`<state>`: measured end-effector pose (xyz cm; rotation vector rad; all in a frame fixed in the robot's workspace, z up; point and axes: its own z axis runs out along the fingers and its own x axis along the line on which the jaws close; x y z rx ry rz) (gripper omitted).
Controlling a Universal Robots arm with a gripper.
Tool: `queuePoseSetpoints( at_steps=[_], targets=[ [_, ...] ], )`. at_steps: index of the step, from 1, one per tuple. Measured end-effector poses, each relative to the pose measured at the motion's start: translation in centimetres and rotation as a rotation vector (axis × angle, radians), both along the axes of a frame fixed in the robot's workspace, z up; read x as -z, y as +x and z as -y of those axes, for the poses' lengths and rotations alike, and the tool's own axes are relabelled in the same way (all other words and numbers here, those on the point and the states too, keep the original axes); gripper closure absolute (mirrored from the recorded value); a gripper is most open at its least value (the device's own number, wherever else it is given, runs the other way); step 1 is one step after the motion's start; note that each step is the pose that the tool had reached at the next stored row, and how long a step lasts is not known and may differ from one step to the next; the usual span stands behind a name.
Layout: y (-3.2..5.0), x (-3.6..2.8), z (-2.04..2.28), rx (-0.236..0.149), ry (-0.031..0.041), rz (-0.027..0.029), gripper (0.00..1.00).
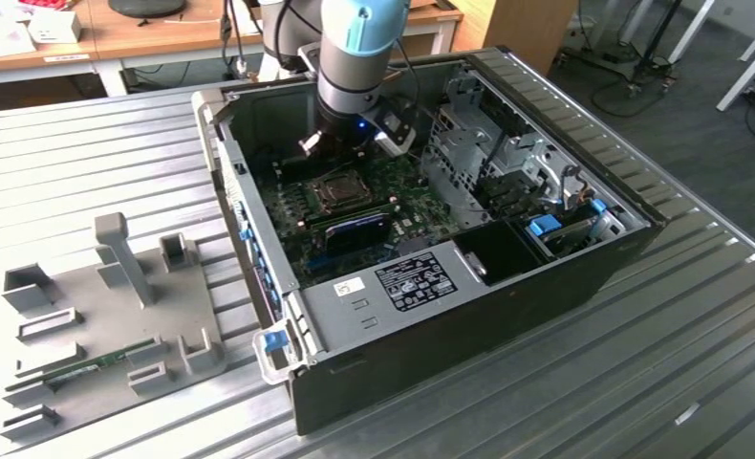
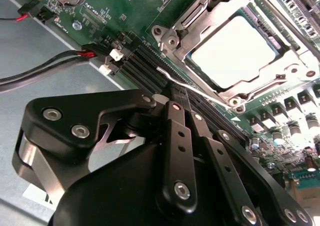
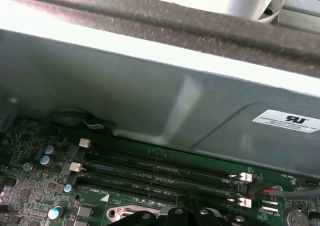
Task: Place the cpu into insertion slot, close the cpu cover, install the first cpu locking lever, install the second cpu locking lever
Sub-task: 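Install the first cpu locking lever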
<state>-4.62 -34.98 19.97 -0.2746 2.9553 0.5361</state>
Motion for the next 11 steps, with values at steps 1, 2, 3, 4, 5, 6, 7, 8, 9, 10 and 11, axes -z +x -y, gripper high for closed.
queuePoseSetpoints(
  at_steps=[1, 2, 3, 4, 5, 6, 7, 8, 9, 10, 11],
  targets=[
    [0.00, -0.07, 0.00, 0.000, 0.0000, 0.0000, 0.90],
    [0.00, -0.14, 0.00, 0.000, -0.0001, 0.0001, 0.90],
    [0.00, -0.19, 0.00, 0.000, 0.0000, 0.0002, 0.90],
    [0.00, -0.19, 0.00, 0.000, 0.0001, 0.0003, 0.90],
    [0.00, -0.19, 0.00, 0.000, 0.0002, 0.0003, 0.90],
    [0.00, -0.19, 0.00, 0.000, 0.0003, 0.0004, 0.90],
    [-0.01, -0.21, 0.01, 0.000, 0.0029, 0.0005, 0.90],
    [-0.01, -0.22, 0.01, 0.000, 0.0071, 0.0008, 0.90],
    [-0.01, -0.22, 0.00, 0.000, 0.0084, 0.0011, 0.90],
    [-0.04, -0.21, 0.00, 0.000, 0.0086, 0.0014, 0.90],
    [-0.13, -0.20, 0.00, 0.000, 0.0088, 0.0023, 0.90]
  ],
)
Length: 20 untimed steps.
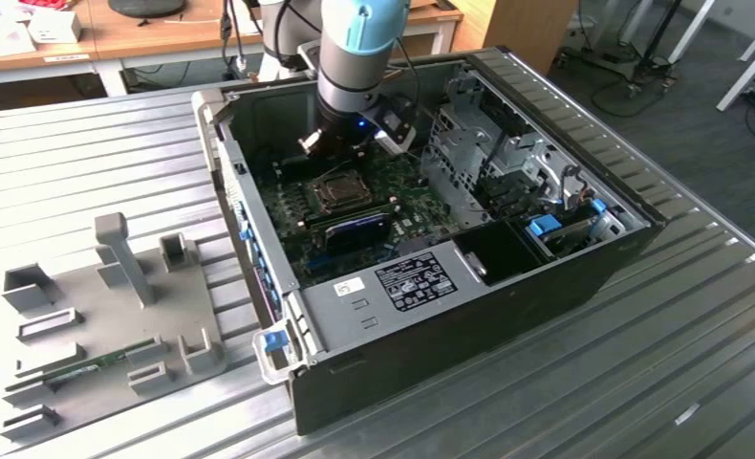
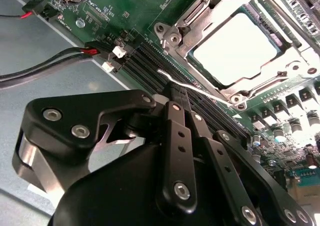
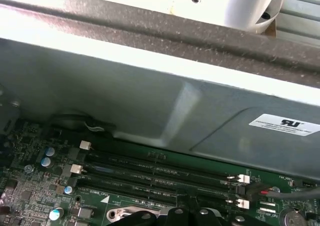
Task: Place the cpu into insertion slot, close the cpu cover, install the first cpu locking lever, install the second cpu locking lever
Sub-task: 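Install the first cpu locking lever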
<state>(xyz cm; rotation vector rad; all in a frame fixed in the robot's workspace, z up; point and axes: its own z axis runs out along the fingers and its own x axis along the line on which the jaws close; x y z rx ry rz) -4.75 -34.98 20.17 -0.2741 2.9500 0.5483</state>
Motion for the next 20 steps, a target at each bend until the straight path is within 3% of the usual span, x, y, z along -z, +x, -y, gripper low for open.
queuePoseSetpoints(
  at_steps=[13, 20],
  targets=[
    [-1.50, -0.02, -0.09, 0.000, -0.0002, 0.0174, 0.90],
    [-1.63, -0.94, -0.09, 0.000, 0.0004, 0.0219, 0.90]
  ],
)
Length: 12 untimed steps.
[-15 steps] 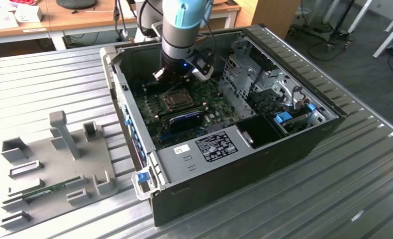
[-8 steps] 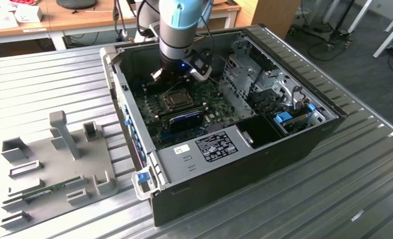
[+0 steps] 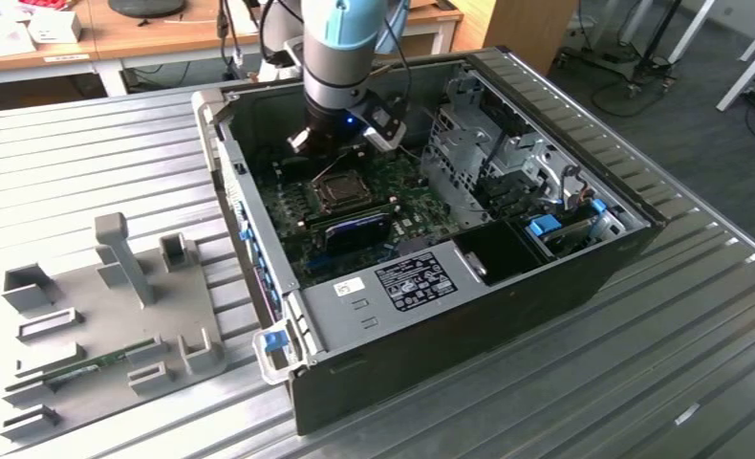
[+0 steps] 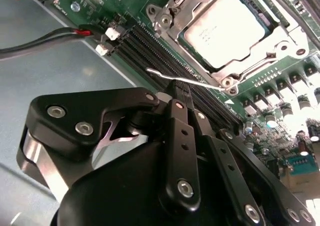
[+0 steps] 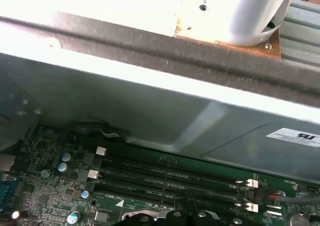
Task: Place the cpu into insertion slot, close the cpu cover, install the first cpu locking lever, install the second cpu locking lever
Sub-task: 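Install the first cpu locking lever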
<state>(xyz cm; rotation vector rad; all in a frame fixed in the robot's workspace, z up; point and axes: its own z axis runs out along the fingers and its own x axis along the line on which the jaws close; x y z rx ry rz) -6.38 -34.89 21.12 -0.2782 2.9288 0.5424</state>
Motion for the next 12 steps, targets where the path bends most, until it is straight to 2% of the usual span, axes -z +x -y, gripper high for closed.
queuePoseSetpoints(
  at_steps=[6, 12],
  targets=[
    [-0.11, -0.60, 0.00, 0.000, 0.0013, 0.0049, 0.90],
    [-0.24, -0.66, 0.01, 0.000, 0.0016, 0.0095, 0.90]
  ],
)
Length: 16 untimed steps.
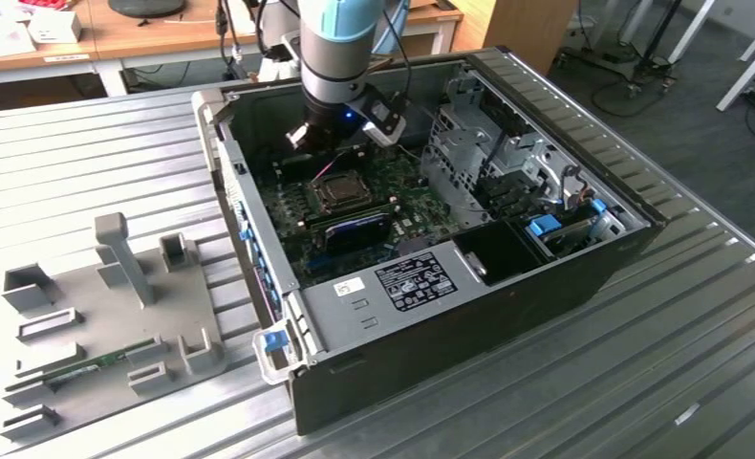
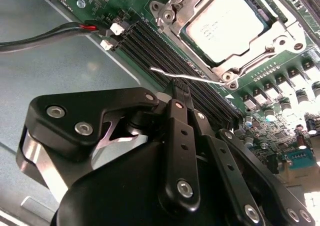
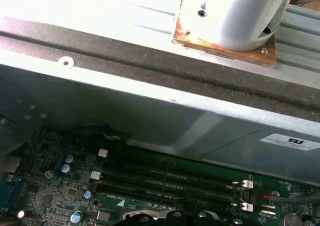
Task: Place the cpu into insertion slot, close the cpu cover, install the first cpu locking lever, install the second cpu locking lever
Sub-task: 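Install the first cpu locking lever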
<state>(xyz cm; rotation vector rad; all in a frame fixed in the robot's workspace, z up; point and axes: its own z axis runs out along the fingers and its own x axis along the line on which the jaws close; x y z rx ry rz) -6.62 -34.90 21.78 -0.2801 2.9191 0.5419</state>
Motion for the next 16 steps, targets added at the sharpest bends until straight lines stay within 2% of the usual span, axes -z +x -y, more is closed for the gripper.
queuePoseSetpoints(
  at_steps=[6, 16],
  targets=[
    [-0.01, 0.00, 0.36, 0.000, 0.0001, 0.0002, 0.90],
    [0.03, 0.39, 0.38, 0.000, 0.0000, 0.0001, 0.90]
  ],
)
